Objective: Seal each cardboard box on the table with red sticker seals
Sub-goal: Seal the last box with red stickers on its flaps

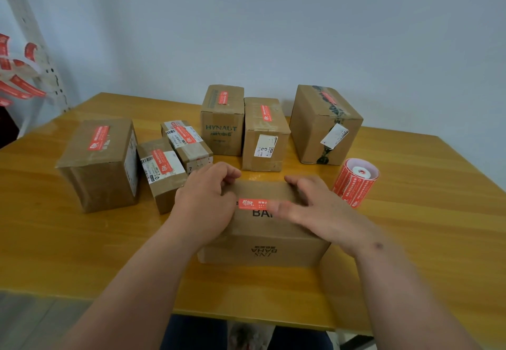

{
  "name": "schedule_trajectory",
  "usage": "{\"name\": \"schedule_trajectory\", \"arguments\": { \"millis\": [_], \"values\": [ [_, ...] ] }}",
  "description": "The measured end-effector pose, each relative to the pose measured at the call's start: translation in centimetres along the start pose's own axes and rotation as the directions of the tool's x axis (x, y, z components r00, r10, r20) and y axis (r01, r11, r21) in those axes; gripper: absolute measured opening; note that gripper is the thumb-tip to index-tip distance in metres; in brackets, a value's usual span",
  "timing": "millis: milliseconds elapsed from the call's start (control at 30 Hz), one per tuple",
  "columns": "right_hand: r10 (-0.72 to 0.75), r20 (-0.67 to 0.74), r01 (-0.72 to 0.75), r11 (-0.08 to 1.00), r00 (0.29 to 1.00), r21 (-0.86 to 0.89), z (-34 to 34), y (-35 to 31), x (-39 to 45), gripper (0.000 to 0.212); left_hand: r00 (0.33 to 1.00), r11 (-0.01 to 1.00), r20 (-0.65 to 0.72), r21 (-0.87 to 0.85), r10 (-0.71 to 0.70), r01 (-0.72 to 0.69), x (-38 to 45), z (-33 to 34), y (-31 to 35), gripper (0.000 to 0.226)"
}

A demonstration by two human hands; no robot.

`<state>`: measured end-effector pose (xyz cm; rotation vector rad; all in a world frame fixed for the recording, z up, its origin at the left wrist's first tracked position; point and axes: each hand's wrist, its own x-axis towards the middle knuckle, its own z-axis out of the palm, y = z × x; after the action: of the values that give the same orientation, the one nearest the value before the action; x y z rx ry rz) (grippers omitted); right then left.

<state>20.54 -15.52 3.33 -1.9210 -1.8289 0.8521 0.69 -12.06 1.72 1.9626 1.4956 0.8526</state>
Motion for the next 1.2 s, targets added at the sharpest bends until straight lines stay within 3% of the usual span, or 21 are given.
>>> {"name": "schedule_trajectory", "arguments": {
  "millis": [100, 167, 267, 467, 633, 733, 800, 900, 1033, 1200],
  "values": [
    [-0.003, 0.223, 0.039, 0.987, 0.975, -0.158, -1.0, 0.5, -0.6, 0.124, 0.999, 0.999, -0.014, 0.014, 0.043, -0.042, -0.1, -0.1, 0.0, 0.026],
    [-0.011, 0.29, 0.084, 0.967, 0.957, -0.242, -1.5, 0.6, -1.1, 0.125, 0.999, 0.999, 0.012, 0.018, 0.051, -0.051, -0.1, -0.4, 0.1, 0.027],
    [-0.045, 0.261, 0.112, 0.962, 0.964, -0.251, -1.6, 0.6, -1.5, 0.119, 0.999, 0.998, 0.035, -0.051, 0.034, -0.032, -0.3, -1.0, 0.4, 0.027],
    [-0.086, 0.082, 0.071, 0.984, 0.993, 0.164, -2.3, 1.0, -2.4, 0.1, 0.979, 0.972, -0.204, -0.231, -0.018, -0.03, -0.7, -1.4, 1.1, 0.034],
    [-0.08, -0.151, 0.157, 0.774, 0.985, 0.613, -4.0, 1.1, -2.3, 0.082, 0.931, 0.938, -0.357, -0.294, 0.071, -0.184, -0.5, -1.5, 2.6, 0.066],
    [0.031, -0.242, 0.166, 0.642, 0.97, 0.749, -4.2, 1.0, -0.9, 0.067, 0.957, 0.94, -0.275, -0.296, 0.088, -0.171, 0.3, -0.9, 3.2, 0.061],
    [0.118, -0.282, 0.154, 0.612, 0.952, 0.776, -4.2, 1.1, 0.5, 0.068, 0.965, 0.954, -0.224, -0.233, 0.135, -0.188, 0.9, -0.3, 3.8, 0.053],
    [0.181, -0.32, 0.154, 0.598, 0.93, 0.786, -4.8, 0.8, 2.5, 0.077, 0.977, 0.981, -0.136, -0.077, 0.167, -0.179, 2.5, 0.3, 4.8, 0.062],
    [0.23, -0.359, 0.123, 0.665, 0.905, 0.737, -5.8, 0.9, 4.9, 0.086, 0.977, 0.977, -0.027, 0.041, 0.21, -0.209, 5.8, 1.1, 5.2, 0.06],
    [0.264, -0.494, 0.045, 0.848, 0.828, 0.528, -6.2, 1.6, 6.9, 0.09, 0.974, 0.952, 0.119, 0.217, 0.193, -0.215, 9.7, 2.6, 5.7, 0.054]
  ]
}}
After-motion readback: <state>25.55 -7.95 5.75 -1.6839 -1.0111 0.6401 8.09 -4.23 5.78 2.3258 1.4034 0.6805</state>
